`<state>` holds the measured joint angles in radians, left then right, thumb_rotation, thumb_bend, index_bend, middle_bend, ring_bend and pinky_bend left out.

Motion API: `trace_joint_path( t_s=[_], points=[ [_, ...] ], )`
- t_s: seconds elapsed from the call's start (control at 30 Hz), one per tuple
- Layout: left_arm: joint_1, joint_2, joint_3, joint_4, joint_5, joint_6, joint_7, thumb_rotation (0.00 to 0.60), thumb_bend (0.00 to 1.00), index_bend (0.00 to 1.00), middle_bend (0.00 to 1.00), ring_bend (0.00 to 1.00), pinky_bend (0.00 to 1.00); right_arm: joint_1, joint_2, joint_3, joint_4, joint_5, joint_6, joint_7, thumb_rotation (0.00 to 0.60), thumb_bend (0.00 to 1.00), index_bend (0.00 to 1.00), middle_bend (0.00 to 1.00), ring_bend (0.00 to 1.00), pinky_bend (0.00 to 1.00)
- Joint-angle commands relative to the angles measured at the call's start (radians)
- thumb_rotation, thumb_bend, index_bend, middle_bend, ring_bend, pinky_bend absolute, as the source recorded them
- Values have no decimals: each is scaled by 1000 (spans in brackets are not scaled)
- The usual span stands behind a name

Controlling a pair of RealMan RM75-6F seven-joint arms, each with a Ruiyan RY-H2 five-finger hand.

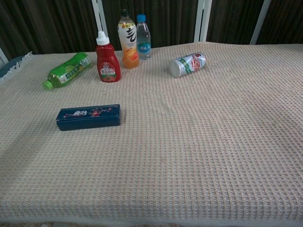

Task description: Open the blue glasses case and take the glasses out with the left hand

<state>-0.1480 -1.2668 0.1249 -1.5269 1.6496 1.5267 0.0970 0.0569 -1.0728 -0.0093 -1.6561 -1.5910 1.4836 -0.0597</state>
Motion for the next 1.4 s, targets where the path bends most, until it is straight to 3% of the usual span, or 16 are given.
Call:
trace_joint_path(
  t_s=[0.03,0.27,0.4,0.6,0.77,1.07,1.4],
  points=[
    [-12,-13,-7,10,6,-23,-2,600,368,0,0,0,0,1,-6,3,4,7,-3,-6,600,176,0,0,0,0],
    [-131,-121,-87,52,42,-121,-94,600,368,3,0,0,0,4,-29,6,16,20,-17,-49,600,176,0,0,0,0],
    [-198,-202,-139,65,25,-194,-53,600,368,92,0,0,0,9,-25,8,13,22,-27,-35,600,176,0,0,0,0],
    [-274,-331,-220,84,-76,-300,52,600,368,165,0,0,0,16,-9,5,4,19,-41,-1,600,176,0,0,0,0],
    [-334,-438,-304,174,-208,-381,138,600,377,194,0,0,0,18,3,12,3,34,-46,20,600,176,0,0,0,0],
    [-378,-524,-335,246,-322,-432,210,600,378,227,0,0,0,16,20,13,2,32,-39,60,600,176,0,0,0,0],
    [-406,-558,-347,294,-380,-448,229,600,385,305,0,0,0,14,24,15,4,32,-36,70,600,176,0,0,0,0]
  ],
)
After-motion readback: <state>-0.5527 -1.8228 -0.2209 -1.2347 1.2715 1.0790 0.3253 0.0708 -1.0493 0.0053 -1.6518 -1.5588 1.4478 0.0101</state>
